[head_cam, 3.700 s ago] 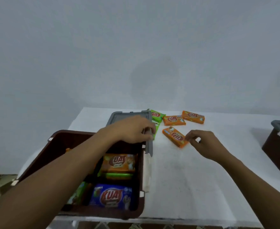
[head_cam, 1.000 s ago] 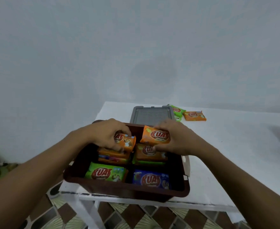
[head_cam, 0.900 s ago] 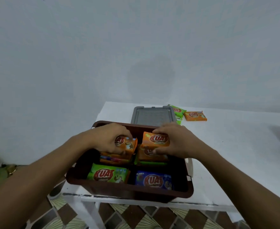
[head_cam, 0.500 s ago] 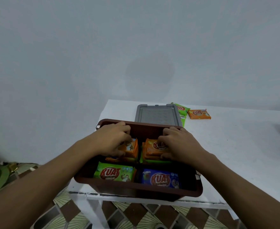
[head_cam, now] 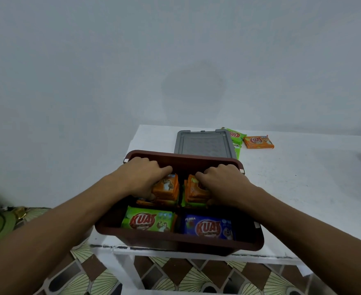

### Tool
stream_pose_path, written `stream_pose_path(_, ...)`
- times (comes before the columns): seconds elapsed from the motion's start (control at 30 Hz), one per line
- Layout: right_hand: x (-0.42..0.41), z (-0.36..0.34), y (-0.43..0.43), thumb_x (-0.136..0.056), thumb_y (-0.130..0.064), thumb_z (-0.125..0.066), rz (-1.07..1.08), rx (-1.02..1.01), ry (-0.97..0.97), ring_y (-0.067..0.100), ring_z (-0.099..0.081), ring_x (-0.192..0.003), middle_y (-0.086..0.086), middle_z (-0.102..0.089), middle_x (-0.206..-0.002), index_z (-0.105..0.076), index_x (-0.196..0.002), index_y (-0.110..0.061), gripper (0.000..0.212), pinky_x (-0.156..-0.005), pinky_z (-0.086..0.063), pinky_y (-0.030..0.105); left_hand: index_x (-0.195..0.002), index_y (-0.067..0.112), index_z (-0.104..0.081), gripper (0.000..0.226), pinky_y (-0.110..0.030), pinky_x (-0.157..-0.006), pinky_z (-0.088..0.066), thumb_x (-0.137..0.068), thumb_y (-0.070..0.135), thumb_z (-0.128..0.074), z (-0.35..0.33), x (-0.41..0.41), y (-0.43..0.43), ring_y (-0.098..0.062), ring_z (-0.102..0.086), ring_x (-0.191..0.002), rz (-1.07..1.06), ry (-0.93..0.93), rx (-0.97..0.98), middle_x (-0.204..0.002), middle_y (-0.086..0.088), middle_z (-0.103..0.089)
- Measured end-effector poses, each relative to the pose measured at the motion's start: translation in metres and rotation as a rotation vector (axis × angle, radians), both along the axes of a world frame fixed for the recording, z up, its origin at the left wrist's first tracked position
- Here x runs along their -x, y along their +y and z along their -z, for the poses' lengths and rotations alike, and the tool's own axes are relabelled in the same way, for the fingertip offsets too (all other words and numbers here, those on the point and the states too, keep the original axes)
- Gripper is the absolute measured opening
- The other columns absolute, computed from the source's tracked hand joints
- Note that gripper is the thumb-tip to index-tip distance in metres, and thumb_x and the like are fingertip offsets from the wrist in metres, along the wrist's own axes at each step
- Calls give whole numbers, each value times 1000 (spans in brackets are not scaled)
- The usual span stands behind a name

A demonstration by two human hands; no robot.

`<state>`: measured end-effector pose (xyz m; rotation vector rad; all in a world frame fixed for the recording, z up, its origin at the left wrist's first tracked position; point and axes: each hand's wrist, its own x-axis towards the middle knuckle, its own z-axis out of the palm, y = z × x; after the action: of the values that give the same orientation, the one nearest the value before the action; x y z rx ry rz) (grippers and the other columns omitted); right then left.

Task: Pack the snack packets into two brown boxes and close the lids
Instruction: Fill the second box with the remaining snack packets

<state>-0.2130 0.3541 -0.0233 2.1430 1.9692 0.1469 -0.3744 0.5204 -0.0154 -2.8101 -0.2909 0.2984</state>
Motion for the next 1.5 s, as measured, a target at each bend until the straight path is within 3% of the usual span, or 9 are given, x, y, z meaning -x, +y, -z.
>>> stream_pose_path(0.17,1,1,4,-81,-53,-67,29,8,-7,18,-63,-89,1,-64,-112,-48,-129,-18,62,-62,-38,27,-134,29,-32,75,-32,-70,-46,-76,55,-71,1,2,0,-22,-62,-95,-35,-24,5,-115,0,-62)
stream_pose_path(0.3,2,0,1,-84,-50,-65,-23,-25,-9,19,-61,-91,2,-61,-116,-34,-138,-23,68,-63,-40,28,-135,29,-32,74,-30,-69,-42,-76,54,-70,3,4,-1,-21,-62,-97,-30,-40,-4,-118,1,-61)
stream_pose_path(0.47,3,4,-1,-92,-43,-57,-221,33,-18,23,-52,-108,10,-41,-133,-26,-144,-39,60,-69,-46,32,-135,29,-33,75,-32,-73,-46,-76,53,-72,2,4,-1,-20,-61,-99,-33,-54,21,-120,2,-60)
stream_pose_path(0.77,13,8,10,-92,-48,-54,-157,119,-49,31,-37,-123,13,-30,-138,-34,-139,-47,51,-87,-45,45,-134,30,-32,74,-32,-73,-45,-76,52,-72,3,5,1,-20,-61,-101,-63,-50,53,-121,2,-60)
stream_pose_path(0.97,12,5,12,-94,-44,-52,-126,164,-48,28,-41,-116,11,-30,-134,-35,-138,-46,47,-70,-40,36,-134,30,-32,74,-33,-73,-47,-76,56,-70,5,8,2,-21,-61,-98,-65,-55,15,-120,2,-60)
stream_pose_path(1.1,1,4,2,-90,-43,-59,-150,145,22,22,-41,-115,6,-27,-136,-24,-142,-47,63,-66,-35,30,-134,29,-33,75,-33,-75,-47,-75,55,-71,6,8,3,-20,-61,-100,-48,-72,14,-122,2,-59)
stream_pose_path(1.23,-11,-3,-9,-89,-41,-59,-112,119,36,16,-47,-99,0,-34,-131,-11,-148,-44,76,-63,-38,27,-133,29,-35,75,-34,-78,-50,-74,60,-70,7,6,5,-20,-61,-102,-59,-77,26,-123,2,-60)
stream_pose_path(1.37,-12,-5,-17,-84,-43,-65,19,-29,88,15,-57,-101,-4,-53,-126,-30,-144,-30,70,-75,-47,27,-125,30,-39,76,-38,-78,-53,-68,71,-68,7,6,8,-19,-62,-96,-79,-78,29,-115,3,-62)
stream_pose_path(1.5,-10,-2,-12,-79,-49,-68,56,-22,89,16,-60,-93,-2,-61,-116,-38,-131,-24,65,-68,-40,26,-136,28,-34,89,-29,-71,-43,-67,74,-67,7,3,-1,-19,-62,-99,-49,-67,-39,-118,2,-61)
